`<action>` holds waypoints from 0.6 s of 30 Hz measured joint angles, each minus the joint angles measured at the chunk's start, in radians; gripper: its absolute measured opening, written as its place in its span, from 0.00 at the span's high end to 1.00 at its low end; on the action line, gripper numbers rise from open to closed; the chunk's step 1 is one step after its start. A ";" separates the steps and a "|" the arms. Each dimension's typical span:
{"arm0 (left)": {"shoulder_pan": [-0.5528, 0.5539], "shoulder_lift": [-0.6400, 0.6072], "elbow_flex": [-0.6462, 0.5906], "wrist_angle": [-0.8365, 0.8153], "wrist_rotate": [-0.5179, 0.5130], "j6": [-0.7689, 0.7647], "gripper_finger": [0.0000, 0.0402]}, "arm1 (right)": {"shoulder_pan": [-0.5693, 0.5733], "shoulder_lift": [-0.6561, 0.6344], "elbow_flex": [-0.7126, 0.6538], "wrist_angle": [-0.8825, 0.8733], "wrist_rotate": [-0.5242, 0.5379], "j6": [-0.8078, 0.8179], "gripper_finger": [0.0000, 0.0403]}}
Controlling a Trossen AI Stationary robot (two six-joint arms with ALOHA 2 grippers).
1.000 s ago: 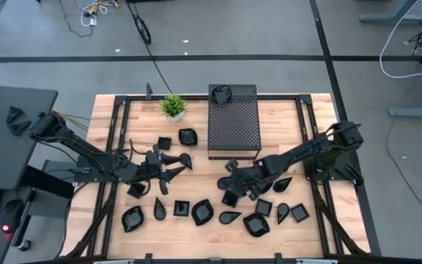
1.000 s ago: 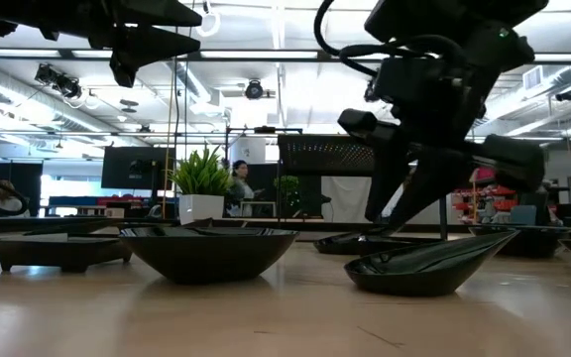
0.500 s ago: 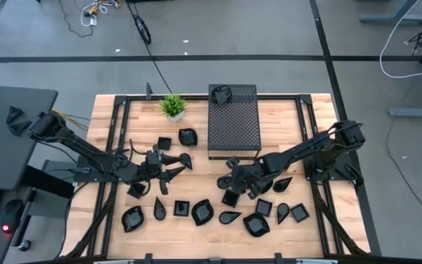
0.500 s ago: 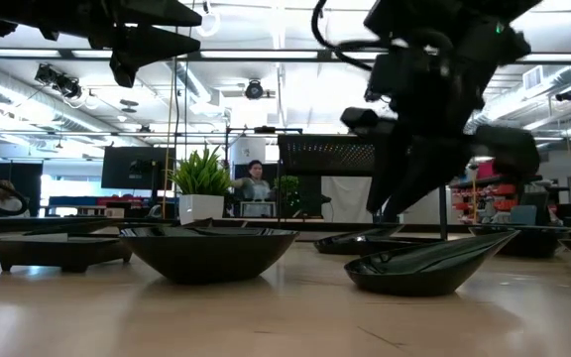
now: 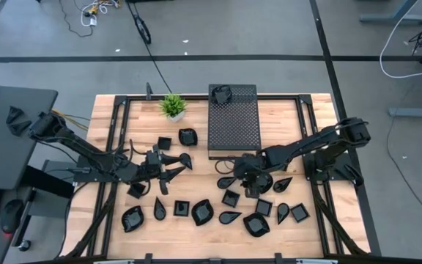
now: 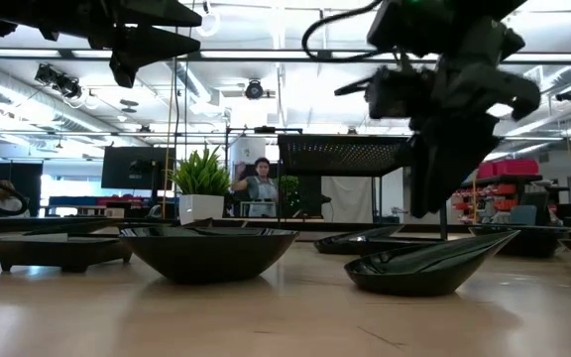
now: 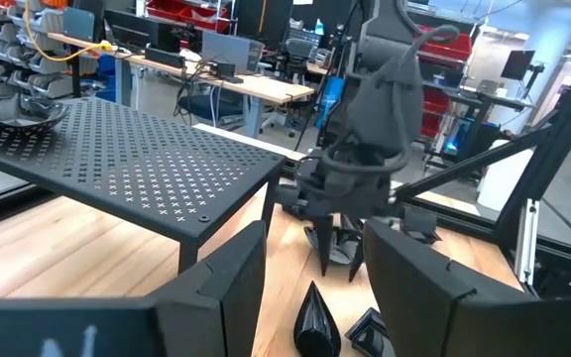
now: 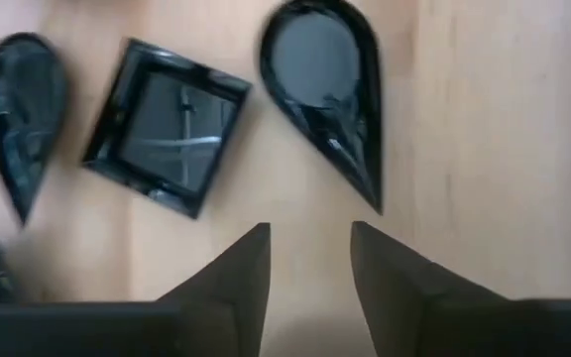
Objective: Pick & Place Mini shaped plates
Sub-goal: Put the drop shaped plate on the shelf
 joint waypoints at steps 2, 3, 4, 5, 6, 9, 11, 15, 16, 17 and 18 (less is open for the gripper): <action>0.000 0.000 0.000 -0.001 0.000 0.000 0.56 | -0.001 0.008 0.000 0.005 0.032 -0.003 0.63; 0.000 0.000 0.000 -0.002 0.000 0.000 0.56 | -0.001 0.008 0.000 0.002 0.060 -0.012 0.63; 0.000 0.000 0.000 -0.004 0.000 0.000 0.56 | -0.001 0.008 0.000 0.006 0.085 -0.023 0.62; -0.001 0.000 0.000 -0.006 0.000 0.000 0.56 | -0.001 0.008 0.000 0.007 0.104 -0.037 0.62; -0.003 0.000 0.000 -0.006 0.000 0.000 0.56 | 0.000 0.008 0.000 0.006 0.120 -0.047 0.62; -0.002 0.000 0.000 -0.006 0.000 0.000 0.56 | -0.003 0.008 0.000 0.011 0.128 -0.088 0.62; -0.002 0.000 0.000 -0.006 0.000 0.000 0.56 | -0.004 0.018 0.000 0.023 0.128 -0.130 0.62; -0.002 0.000 0.000 -0.008 0.001 0.000 0.56 | -0.006 0.036 0.000 0.052 0.123 -0.159 0.62; -0.002 0.000 0.000 -0.009 0.001 0.000 0.56 | -0.006 0.038 0.000 0.046 0.124 -0.161 0.62; -0.002 0.000 0.000 -0.009 0.001 0.000 0.56 | -0.006 0.041 0.000 0.043 0.123 -0.161 0.62; -0.002 0.000 0.000 -0.012 0.001 0.000 0.56 | -0.006 0.045 0.000 0.060 0.124 -0.161 0.63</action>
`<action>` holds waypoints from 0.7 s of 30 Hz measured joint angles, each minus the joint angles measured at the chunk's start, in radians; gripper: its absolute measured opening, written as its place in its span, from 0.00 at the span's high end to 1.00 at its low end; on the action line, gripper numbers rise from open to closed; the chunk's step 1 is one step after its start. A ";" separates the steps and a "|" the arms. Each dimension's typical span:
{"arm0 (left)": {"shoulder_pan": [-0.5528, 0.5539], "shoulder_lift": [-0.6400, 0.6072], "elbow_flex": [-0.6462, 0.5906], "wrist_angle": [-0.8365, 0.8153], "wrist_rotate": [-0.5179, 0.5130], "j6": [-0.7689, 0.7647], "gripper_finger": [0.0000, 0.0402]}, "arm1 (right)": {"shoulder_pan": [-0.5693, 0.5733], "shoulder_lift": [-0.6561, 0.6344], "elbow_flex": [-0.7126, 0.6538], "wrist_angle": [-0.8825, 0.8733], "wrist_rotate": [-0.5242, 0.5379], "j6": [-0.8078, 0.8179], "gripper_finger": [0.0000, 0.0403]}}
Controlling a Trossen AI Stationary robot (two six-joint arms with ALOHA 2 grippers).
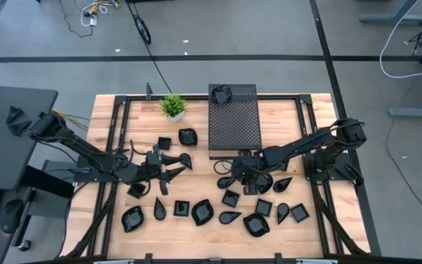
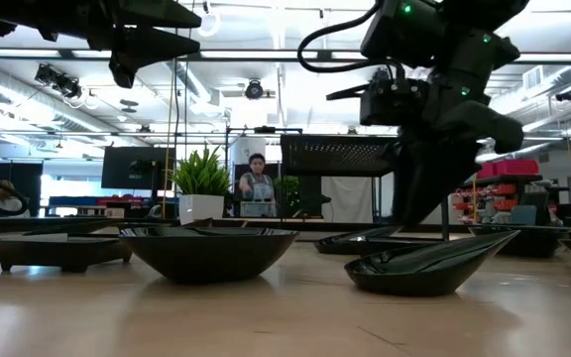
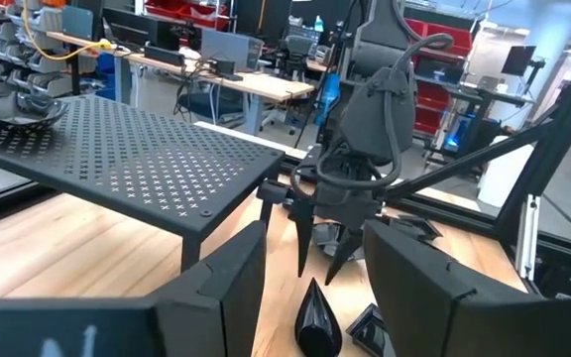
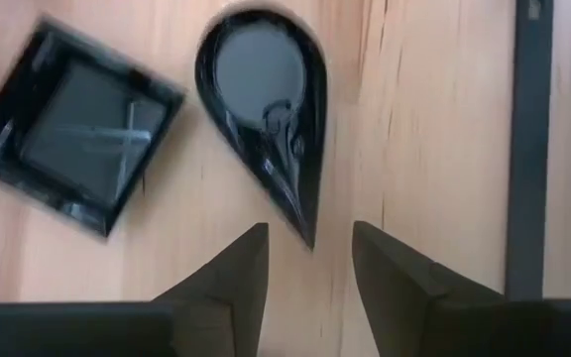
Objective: Pick & Place Mini shaped plates
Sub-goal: Put the drop shaped plate on the shelf
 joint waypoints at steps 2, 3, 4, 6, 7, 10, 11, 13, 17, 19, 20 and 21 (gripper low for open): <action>0.000 0.000 0.000 -0.002 0.000 0.000 0.56 | 0.000 0.003 0.000 -0.001 0.000 0.000 0.63; 0.000 0.000 0.000 -0.001 0.000 -0.001 0.56 | 0.001 0.003 0.000 0.003 -0.001 0.000 0.63; 0.000 0.000 0.000 -0.004 0.000 -0.006 0.56 | 0.001 0.004 0.000 0.009 -0.003 -0.001 0.63; 0.000 0.000 0.000 -0.009 0.000 -0.017 0.56 | 0.001 0.008 0.000 0.010 -0.016 -0.003 0.63; 0.000 0.000 0.000 -0.011 0.000 -0.019 0.56 | 0.001 0.009 0.000 0.008 -0.028 -0.003 0.63; 0.000 0.000 0.000 -0.016 0.000 -0.020 0.56 | 0.005 0.019 0.001 0.014 -0.056 -0.006 0.63; 0.000 0.000 0.000 -0.015 0.000 -0.020 0.56 | 0.009 0.019 0.000 0.010 -0.060 -0.007 0.63; 0.000 0.000 0.000 -0.016 0.000 -0.020 0.56 | 0.022 0.019 0.000 0.025 -0.064 -0.010 0.63; 0.000 0.000 0.000 -0.015 0.000 -0.020 0.56 | 0.056 0.019 0.000 0.052 -0.080 -0.013 0.63; 0.000 0.000 0.000 -0.015 0.000 -0.020 0.56 | 0.076 0.018 0.000 0.064 -0.083 -0.016 0.63; 0.000 0.000 0.000 -0.015 0.000 -0.020 0.56 | 0.085 0.018 0.000 0.072 -0.083 -0.018 0.63; 0.000 0.000 0.000 -0.015 0.000 -0.019 0.56 | 0.093 0.018 0.000 0.087 -0.083 -0.018 0.63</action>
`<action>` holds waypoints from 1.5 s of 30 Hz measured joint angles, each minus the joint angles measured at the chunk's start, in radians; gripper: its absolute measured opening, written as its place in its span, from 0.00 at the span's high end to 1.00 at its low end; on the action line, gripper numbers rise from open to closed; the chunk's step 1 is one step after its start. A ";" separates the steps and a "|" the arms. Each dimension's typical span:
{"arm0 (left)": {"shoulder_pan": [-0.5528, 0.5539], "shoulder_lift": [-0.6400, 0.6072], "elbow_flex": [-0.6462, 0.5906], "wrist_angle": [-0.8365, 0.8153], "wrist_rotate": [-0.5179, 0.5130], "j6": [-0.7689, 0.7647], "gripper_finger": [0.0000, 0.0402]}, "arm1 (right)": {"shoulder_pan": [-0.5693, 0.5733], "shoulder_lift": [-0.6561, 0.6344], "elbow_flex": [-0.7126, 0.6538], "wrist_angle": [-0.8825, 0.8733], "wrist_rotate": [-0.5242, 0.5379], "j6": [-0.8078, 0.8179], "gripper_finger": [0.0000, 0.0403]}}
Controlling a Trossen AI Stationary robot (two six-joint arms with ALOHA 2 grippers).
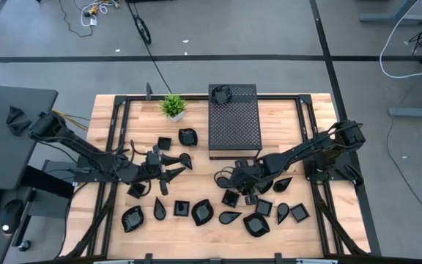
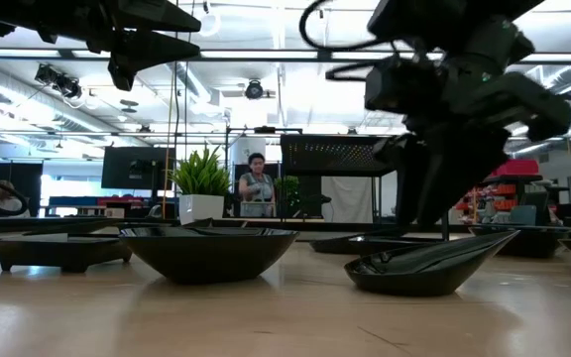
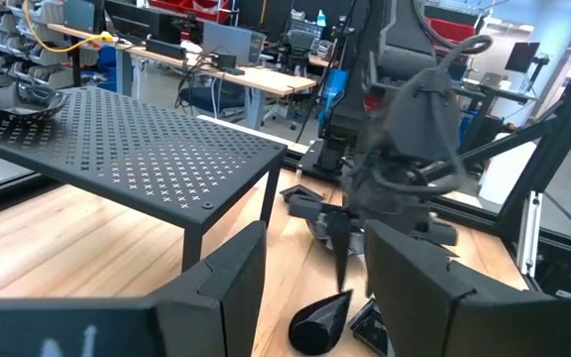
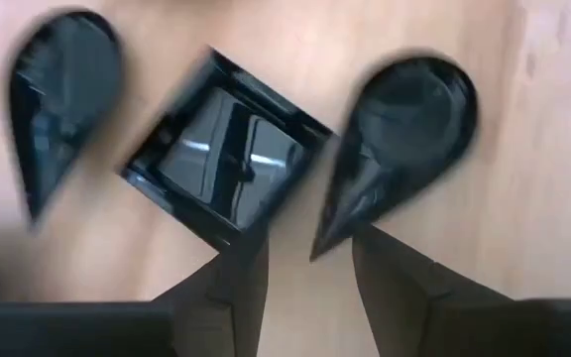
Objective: Pick & Place Mini shaped plates
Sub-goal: Put the drop shaped plate on the shelf
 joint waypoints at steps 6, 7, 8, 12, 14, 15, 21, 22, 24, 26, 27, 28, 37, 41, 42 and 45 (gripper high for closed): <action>0.000 0.000 0.000 0.000 0.000 0.000 0.56 | 0.051 0.008 0.000 0.077 0.004 -0.051 0.63; 0.000 0.000 0.000 0.001 0.000 0.000 0.56 | 0.061 0.008 0.000 0.084 0.012 -0.082 0.63; 0.000 0.000 0.000 0.000 0.000 0.000 0.56 | 0.070 0.008 0.001 0.090 0.025 -0.111 0.63; 0.000 0.000 0.000 0.001 0.000 0.000 0.56 | 0.114 -0.005 0.024 0.057 0.114 -0.265 0.63; 0.000 0.000 0.000 0.001 0.000 0.000 0.56 | 0.137 -0.010 0.028 0.027 0.174 -0.356 0.62; 0.000 0.000 0.000 0.001 0.000 0.000 0.56 | 0.145 -0.010 0.027 0.015 0.204 -0.396 0.62; 0.000 0.000 0.000 -0.004 0.000 -0.004 0.56 | 0.158 -0.010 -0.001 0.018 0.301 -0.531 0.55; 0.000 0.000 0.000 -0.004 0.000 -0.004 0.56 | 0.158 -0.010 -0.009 0.031 0.303 -0.542 0.53; 0.000 0.000 0.000 -0.006 0.000 -0.005 0.56 | 0.159 -0.010 -0.034 0.063 0.315 -0.569 0.51; 0.000 0.000 0.000 -0.005 0.000 -0.006 0.56 | 0.163 -0.010 -0.063 0.098 0.340 -0.597 0.50; 0.000 0.000 0.000 -0.006 0.000 -0.006 0.56 | 0.163 -0.010 -0.077 0.120 0.348 -0.611 0.50; 0.000 0.000 0.000 -0.006 0.000 -0.006 0.56 | 0.166 -0.010 -0.090 0.144 0.358 -0.627 0.50; 0.000 0.000 0.000 -0.006 0.000 -0.006 0.56 | 0.174 -0.010 -0.162 0.283 0.413 -0.691 0.58; 0.000 0.000 0.000 -0.005 0.000 -0.006 0.56 | 0.174 -0.010 -0.177 0.336 0.414 -0.692 0.63; 0.000 0.000 0.000 -0.005 0.000 -0.006 0.56 | 0.174 -0.010 -0.183 0.345 0.415 -0.691 0.64; 0.000 0.000 0.000 -0.005 0.000 -0.007 0.56 | 0.174 -0.010 -0.198 0.364 0.431 -0.691 0.69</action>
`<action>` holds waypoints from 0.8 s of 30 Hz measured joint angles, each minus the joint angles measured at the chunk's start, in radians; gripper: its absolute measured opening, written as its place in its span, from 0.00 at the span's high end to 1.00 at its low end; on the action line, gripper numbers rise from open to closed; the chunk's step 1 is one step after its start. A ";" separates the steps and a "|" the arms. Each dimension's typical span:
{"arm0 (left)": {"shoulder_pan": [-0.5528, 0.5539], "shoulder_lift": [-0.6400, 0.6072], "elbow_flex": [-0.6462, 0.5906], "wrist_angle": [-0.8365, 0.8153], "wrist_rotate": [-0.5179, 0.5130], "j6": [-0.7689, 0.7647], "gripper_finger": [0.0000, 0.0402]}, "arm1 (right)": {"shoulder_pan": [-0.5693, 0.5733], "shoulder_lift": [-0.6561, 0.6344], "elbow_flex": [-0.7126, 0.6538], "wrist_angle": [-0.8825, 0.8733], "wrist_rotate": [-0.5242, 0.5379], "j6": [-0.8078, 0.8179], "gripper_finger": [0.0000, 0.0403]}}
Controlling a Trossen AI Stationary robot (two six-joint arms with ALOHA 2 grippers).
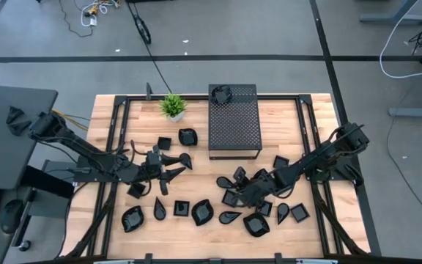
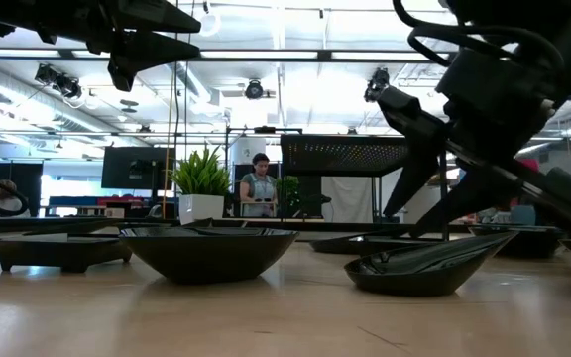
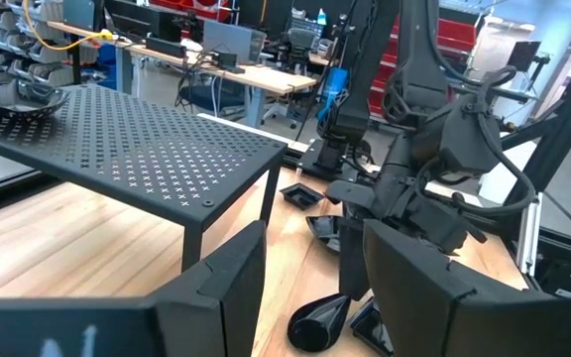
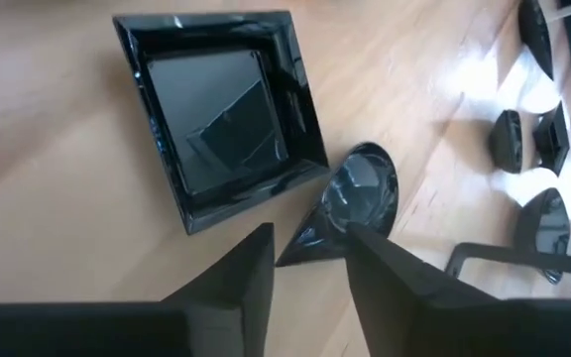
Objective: Pick & Place Mini shaped plates
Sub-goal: Put the drop shaped plate on the shelf
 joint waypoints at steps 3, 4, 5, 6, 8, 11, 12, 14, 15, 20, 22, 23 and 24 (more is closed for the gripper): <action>0.000 0.000 0.000 0.003 0.000 0.000 0.56 | 0.000 0.000 -0.010 0.000 0.000 0.000 0.74; 0.000 0.000 0.000 0.003 0.000 0.000 0.56 | 0.000 0.000 -0.012 -0.001 0.000 0.001 0.76; 0.000 0.000 0.000 0.003 0.000 0.000 0.56 | 0.000 0.000 -0.013 -0.001 0.000 0.003 0.78; 0.000 0.000 0.000 0.003 0.000 0.000 0.56 | -0.001 0.000 -0.014 0.000 0.000 0.006 0.80; 0.000 0.000 0.000 0.003 0.000 0.000 0.56 | -0.001 0.000 -0.014 0.000 0.000 0.009 0.84; 0.000 0.000 0.000 0.004 0.000 0.000 0.56 | -0.001 0.000 -0.014 0.000 0.001 0.009 0.89; 0.000 0.000 0.000 0.004 0.000 0.000 0.56 | -0.002 0.000 -0.014 0.001 0.003 0.009 0.91; 0.000 0.000 0.000 0.004 0.000 0.000 0.56 | -0.002 0.000 -0.014 0.001 0.006 0.009 0.94; 0.000 0.000 0.000 0.004 0.000 0.000 0.56 | -0.002 0.000 -0.014 0.002 0.008 0.009 0.95; 0.000 0.000 0.000 0.004 0.000 0.000 0.56 | -0.002 0.000 -0.014 0.002 0.052 0.010 0.98; 0.000 0.000 0.000 0.004 0.000 0.000 0.56 | -0.002 0.000 -0.014 0.006 0.052 0.010 0.98; 0.000 0.000 0.000 0.004 0.000 -0.001 0.56 | -0.002 0.000 -0.014 0.009 0.052 0.010 0.98; 0.000 0.000 0.000 0.004 0.000 -0.001 0.56 | -0.002 0.000 -0.014 0.012 0.053 0.010 0.97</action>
